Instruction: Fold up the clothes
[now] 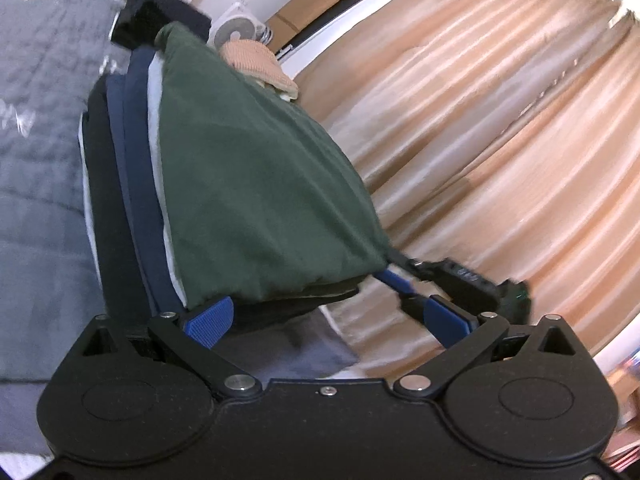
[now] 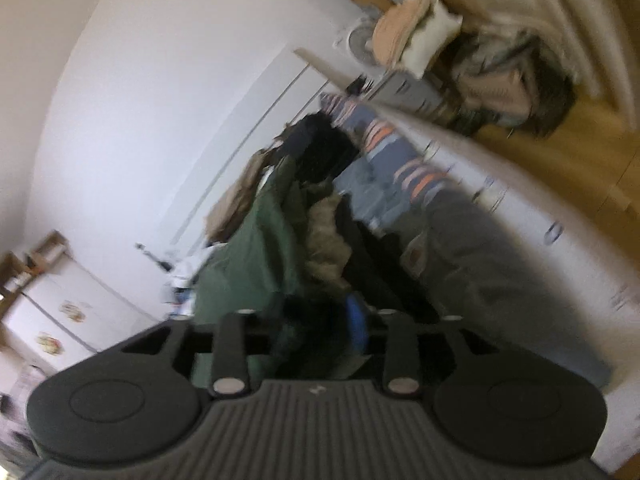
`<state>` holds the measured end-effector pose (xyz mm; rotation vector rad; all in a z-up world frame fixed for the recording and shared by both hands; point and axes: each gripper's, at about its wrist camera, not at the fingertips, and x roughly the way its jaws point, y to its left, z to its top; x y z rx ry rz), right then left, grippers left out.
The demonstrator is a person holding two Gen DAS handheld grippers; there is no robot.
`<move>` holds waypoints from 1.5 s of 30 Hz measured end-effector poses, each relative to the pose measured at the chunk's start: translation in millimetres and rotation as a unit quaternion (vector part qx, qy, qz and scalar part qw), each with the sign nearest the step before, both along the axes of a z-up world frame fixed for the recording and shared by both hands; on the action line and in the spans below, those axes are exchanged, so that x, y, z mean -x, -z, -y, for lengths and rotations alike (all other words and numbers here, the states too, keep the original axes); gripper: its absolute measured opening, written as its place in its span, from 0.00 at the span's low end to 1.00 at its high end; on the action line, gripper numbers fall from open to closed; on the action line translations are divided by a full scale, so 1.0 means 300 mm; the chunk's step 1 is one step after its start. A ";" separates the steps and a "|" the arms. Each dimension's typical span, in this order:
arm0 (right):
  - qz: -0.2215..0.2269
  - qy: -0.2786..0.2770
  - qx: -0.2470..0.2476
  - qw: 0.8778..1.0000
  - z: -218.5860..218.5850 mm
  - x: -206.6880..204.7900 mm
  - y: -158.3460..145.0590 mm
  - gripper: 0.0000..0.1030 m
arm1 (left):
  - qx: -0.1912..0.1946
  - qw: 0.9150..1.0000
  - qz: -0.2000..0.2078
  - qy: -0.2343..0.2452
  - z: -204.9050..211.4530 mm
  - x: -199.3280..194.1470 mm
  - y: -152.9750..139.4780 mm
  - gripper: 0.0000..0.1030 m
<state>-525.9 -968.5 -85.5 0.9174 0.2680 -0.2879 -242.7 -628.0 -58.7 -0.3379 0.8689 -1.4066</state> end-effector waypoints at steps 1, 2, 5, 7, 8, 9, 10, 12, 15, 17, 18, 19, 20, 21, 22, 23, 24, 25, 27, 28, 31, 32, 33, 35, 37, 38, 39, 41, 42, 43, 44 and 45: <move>-0.009 0.007 0.012 1.000 -0.006 0.007 -0.010 0.50 | -0.005 1.000 0.015 -0.005 0.000 0.011 -0.010 0.99; -0.012 0.006 0.017 1.000 -0.014 0.010 -0.015 0.51 | -0.010 0.999 0.029 -0.011 0.001 0.022 -0.021 1.00; -0.021 0.005 0.030 0.999 -0.037 0.021 -0.028 0.58 | -0.030 0.997 0.067 -0.033 0.006 0.052 -0.056 1.00; -0.026 0.004 0.040 0.999 -0.052 0.027 -0.037 0.61 | -0.046 0.994 0.091 -0.050 0.008 0.068 -0.079 1.00; -0.031 0.003 0.047 0.998 -0.064 0.023 -0.046 0.61 | -0.052 0.992 0.101 -0.057 0.008 0.076 -0.090 1.00; -0.036 0.002 0.055 0.998 -0.076 0.019 -0.055 0.63 | -0.060 0.990 0.112 -0.067 0.008 0.082 -0.103 1.00; -0.040 0.001 0.063 0.997 -0.088 0.015 -0.065 0.64 | -0.070 0.987 0.123 -0.078 0.006 0.088 -0.116 1.00; -0.057 0.002 0.085 0.995 -0.118 0.003 -0.080 0.66 | -0.087 0.982 0.141 -0.090 0.002 0.098 -0.136 1.00; -0.076 -0.010 0.098 0.992 -0.159 -0.015 -0.087 0.69 | -0.123 0.974 0.164 -0.097 0.004 0.110 -0.163 1.00; -0.086 -0.021 0.100 0.991 -0.182 -0.025 -0.092 0.69 | -0.144 0.968 0.180 -0.100 0.005 0.117 -0.185 1.00; -0.090 -0.025 0.099 0.991 -0.192 -0.027 -0.095 0.70 | -0.149 0.965 0.188 -0.102 0.001 0.120 -0.199 1.00; -0.093 -0.027 0.097 0.991 -0.201 -0.033 -0.099 0.70 | -0.153 0.963 0.196 -0.103 -0.002 0.123 -0.213 1.00; -0.099 -0.029 0.096 0.990 -0.209 -0.040 -0.106 0.70 | -0.157 0.961 0.202 -0.104 -0.005 0.123 -0.227 1.00; -0.104 -0.032 0.100 0.989 -0.222 -0.048 -0.118 0.70 | -0.162 0.959 0.209 -0.105 -0.004 0.126 -0.243 1.00; -0.109 -0.035 0.105 0.988 -0.236 -0.056 -0.130 0.70 | -0.167 0.956 0.215 -0.106 -0.002 0.129 -0.260 1.00; -0.113 -0.036 0.110 0.987 -0.249 -0.062 -0.145 0.70 | -0.173 0.954 0.222 -0.107 0.000 0.132 -0.277 1.00; -0.118 -0.038 0.115 0.985 -0.259 -0.070 -0.162 0.70 | -0.178 0.951 0.229 -0.108 0.002 0.136 -0.294 1.00; -0.123 -0.041 0.120 0.984 -0.269 -0.078 -0.179 0.70 | -0.182 0.948 0.238 -0.108 0.006 0.136 -0.307 1.00; -0.134 -0.046 0.130 0.981 -0.290 -0.093 -0.214 0.70 | -0.187 0.943 0.255 -0.107 0.010 0.147 -0.335 1.00; -0.138 -0.050 0.134 0.980 -0.301 -0.100 -0.231 0.70 | -0.188 0.941 0.260 -0.108 0.011 0.150 -0.347 1.00; -0.151 -0.066 0.143 0.976 -0.336 -0.121 -0.279 0.71 | -0.188 0.944 0.252 -0.104 0.008 0.162 -0.384 1.00; -0.156 -0.073 0.145 0.974 -0.352 -0.133 -0.287 0.71 | -0.189 0.945 0.247 -0.103 0.008 0.163 -0.393 1.00; -0.160 -0.080 0.145 0.973 -0.361 -0.139 -0.299 0.71 | -0.193 0.945 0.245 -0.101 0.011 0.164 -0.399 1.00; -0.169 -0.092 0.144 0.971 -0.377 -0.151 -0.324 0.72 | -0.201 0.943 0.245 -0.097 0.016 0.168 -0.409 1.00; -0.179 -0.102 0.149 0.967 -0.391 -0.165 -0.347 0.73 | -0.209 0.939 0.254 -0.097 0.019 0.178 -0.420 1.00; -0.186 -0.106 0.155 0.965 -0.396 -0.177 -0.359 0.73 | -0.212 0.938 0.255 -0.096 0.019 0.179 -0.425 1.00; -0.190 -0.108 0.158 0.963 -0.400 -0.183 -0.369 0.73 | -0.214 0.938 0.254 -0.098 0.018 0.177 -0.429 1.00; -0.197 -0.112 0.161 0.961 -0.406 -0.194 -0.386 0.73 | -0.219 0.939 0.246 -0.098 0.013 0.170 -0.437 1.00; -0.200 -0.114 0.159 0.960 -0.408 -0.199 -0.392 0.74 | -0.221 0.940 0.242 -0.097 0.010 0.166 -0.440 1.00; -0.204 -0.115 0.159 0.959 -0.411 -0.205 -0.396 0.74 | -0.225 0.940 0.240 -0.096 0.009 0.163 -0.443 1.00; -0.208 -0.116 0.158 0.958 -0.413 -0.211 -0.400 0.74 | -0.229 0.939 0.239 -0.095 0.008 0.160 -0.446 1.00; -0.212 -0.117 0.161 0.957 -0.420 -0.216 -0.402 0.74 | -0.234 0.938 0.240 -0.094 0.008 0.158 -0.449 1.00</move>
